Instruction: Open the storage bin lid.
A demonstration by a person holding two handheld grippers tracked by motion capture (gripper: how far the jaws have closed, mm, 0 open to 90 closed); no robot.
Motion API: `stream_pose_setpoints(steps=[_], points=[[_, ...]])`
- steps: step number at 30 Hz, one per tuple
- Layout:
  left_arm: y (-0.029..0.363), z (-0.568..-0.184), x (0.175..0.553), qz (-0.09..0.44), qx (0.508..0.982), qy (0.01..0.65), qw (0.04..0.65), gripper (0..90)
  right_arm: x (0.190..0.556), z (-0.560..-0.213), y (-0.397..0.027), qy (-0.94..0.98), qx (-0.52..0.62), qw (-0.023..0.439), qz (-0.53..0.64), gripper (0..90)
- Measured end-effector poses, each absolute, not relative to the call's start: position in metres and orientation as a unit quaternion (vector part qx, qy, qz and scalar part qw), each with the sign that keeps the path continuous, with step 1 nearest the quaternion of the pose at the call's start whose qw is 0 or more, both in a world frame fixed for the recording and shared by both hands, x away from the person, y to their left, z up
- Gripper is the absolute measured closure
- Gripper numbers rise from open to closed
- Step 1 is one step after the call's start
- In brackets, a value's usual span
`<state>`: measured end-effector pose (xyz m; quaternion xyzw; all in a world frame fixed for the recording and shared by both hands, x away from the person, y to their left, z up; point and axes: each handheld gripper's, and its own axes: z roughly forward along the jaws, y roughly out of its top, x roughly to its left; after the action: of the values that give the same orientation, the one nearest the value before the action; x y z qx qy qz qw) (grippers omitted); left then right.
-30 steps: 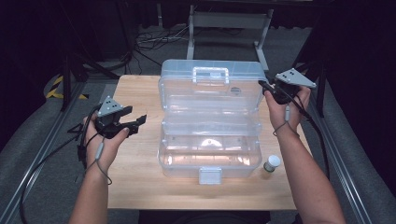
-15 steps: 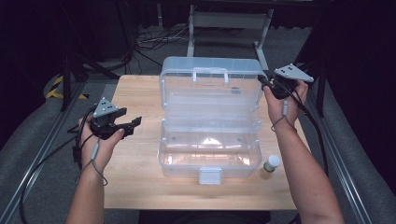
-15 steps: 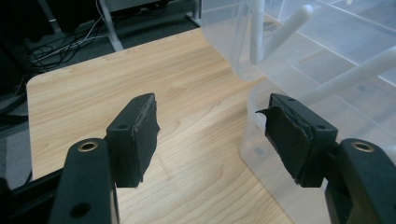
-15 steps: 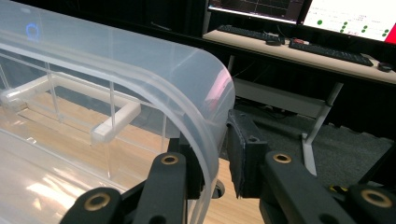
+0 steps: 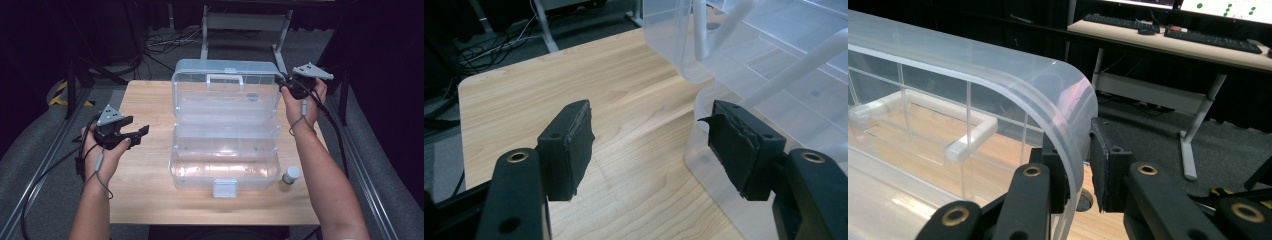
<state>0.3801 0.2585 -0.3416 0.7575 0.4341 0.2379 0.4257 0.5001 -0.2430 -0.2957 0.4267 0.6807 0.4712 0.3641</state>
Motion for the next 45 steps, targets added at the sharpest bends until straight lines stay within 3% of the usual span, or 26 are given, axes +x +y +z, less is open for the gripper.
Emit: stream_pose_setpoints(steps=[25, 45], points=[[0.269, -0.347, 0.384, 0.233, 0.754, 0.448, 0.421, 34.9, 0.537, -0.299, -0.242, 0.697, 0.447, 0.337, 0.448, 80.1], [0.274, -0.350, 0.384, 0.232, 0.751, 0.452, 0.422, 35.0, 0.558, -0.311, -0.237, 0.700, 0.448, 0.347, 0.434, 82.2]])
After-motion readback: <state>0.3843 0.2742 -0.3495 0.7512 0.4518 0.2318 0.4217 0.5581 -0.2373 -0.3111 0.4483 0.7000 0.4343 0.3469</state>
